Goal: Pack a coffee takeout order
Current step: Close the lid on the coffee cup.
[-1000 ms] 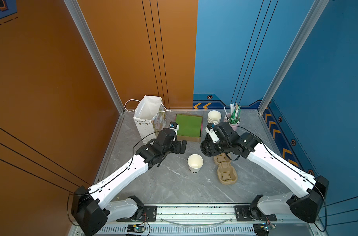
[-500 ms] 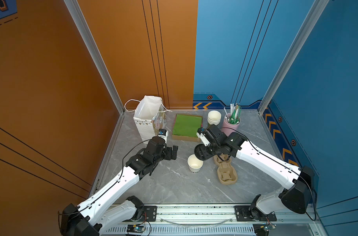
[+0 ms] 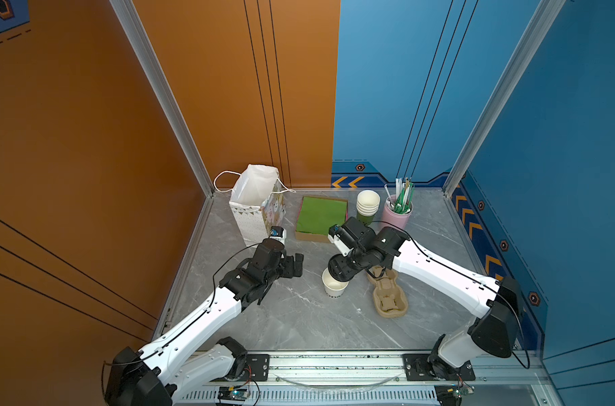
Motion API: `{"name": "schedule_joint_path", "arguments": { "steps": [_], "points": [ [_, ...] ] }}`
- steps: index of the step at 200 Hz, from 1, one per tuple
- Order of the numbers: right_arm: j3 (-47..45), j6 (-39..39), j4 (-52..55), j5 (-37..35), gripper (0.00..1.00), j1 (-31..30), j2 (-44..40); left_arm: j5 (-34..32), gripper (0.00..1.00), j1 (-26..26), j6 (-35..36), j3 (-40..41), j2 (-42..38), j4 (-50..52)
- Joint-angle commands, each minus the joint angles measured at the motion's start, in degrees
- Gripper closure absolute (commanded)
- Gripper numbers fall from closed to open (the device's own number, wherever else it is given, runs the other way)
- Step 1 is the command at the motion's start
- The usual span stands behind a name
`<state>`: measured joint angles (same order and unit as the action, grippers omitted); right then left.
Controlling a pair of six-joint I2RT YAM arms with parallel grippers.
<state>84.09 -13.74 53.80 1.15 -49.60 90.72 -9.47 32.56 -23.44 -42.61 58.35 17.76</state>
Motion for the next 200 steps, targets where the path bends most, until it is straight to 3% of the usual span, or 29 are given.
{"name": "schedule_joint_path", "arguments": {
  "steps": [1, 200],
  "points": [
    [1.6, 0.9, 3.1, -2.0, 0.26, -0.7, 1.1, -0.7, 0.02, -0.5, -1.5, 1.3, 0.2, -2.9],
    [5.8, 2.4, 5.2, -1.5, 0.26, -2.6, 8.8, 1.2, 0.02, 0.0, -3.8, 3.9, 1.2, -6.5]
  ]
}}
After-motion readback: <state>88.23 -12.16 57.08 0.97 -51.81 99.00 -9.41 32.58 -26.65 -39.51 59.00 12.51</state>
